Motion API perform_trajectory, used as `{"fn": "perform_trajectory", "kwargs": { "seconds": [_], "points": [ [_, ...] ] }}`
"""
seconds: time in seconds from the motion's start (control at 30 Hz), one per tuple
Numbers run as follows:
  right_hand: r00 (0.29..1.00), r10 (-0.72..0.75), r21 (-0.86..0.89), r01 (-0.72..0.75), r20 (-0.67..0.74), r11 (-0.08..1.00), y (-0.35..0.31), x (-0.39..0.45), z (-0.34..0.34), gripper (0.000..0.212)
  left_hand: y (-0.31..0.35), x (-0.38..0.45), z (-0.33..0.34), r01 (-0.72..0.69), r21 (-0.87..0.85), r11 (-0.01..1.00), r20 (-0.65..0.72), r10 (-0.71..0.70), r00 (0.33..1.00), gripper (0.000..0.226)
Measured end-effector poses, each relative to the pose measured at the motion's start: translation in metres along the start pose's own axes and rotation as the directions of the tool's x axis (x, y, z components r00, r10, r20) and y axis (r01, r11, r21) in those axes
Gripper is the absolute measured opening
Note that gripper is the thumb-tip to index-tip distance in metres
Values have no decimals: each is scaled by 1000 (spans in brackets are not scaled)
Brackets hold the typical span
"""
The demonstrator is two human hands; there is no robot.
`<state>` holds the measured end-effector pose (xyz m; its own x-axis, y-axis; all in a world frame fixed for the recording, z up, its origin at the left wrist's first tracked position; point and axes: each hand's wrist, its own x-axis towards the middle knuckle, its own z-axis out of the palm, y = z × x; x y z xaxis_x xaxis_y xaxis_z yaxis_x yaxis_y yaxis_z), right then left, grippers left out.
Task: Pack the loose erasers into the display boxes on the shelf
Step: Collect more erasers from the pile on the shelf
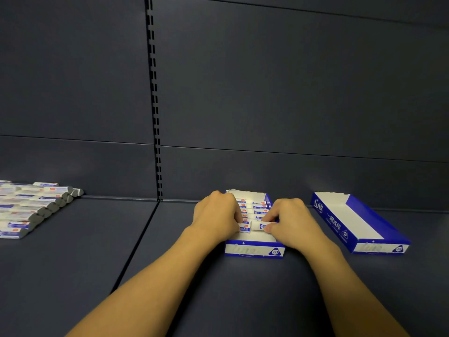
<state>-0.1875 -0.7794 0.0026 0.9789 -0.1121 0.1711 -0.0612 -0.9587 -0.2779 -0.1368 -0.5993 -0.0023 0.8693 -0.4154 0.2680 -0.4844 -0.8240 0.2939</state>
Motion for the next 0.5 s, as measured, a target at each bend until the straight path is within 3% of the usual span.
{"fn": "perform_trajectory", "kwargs": {
  "seconds": [0.5],
  "points": [
    [999,-42,-45,43,27,998,-2,4,0,24,-4,1,7,-17,-15,1000,4,17,1000,23]
  ]
}}
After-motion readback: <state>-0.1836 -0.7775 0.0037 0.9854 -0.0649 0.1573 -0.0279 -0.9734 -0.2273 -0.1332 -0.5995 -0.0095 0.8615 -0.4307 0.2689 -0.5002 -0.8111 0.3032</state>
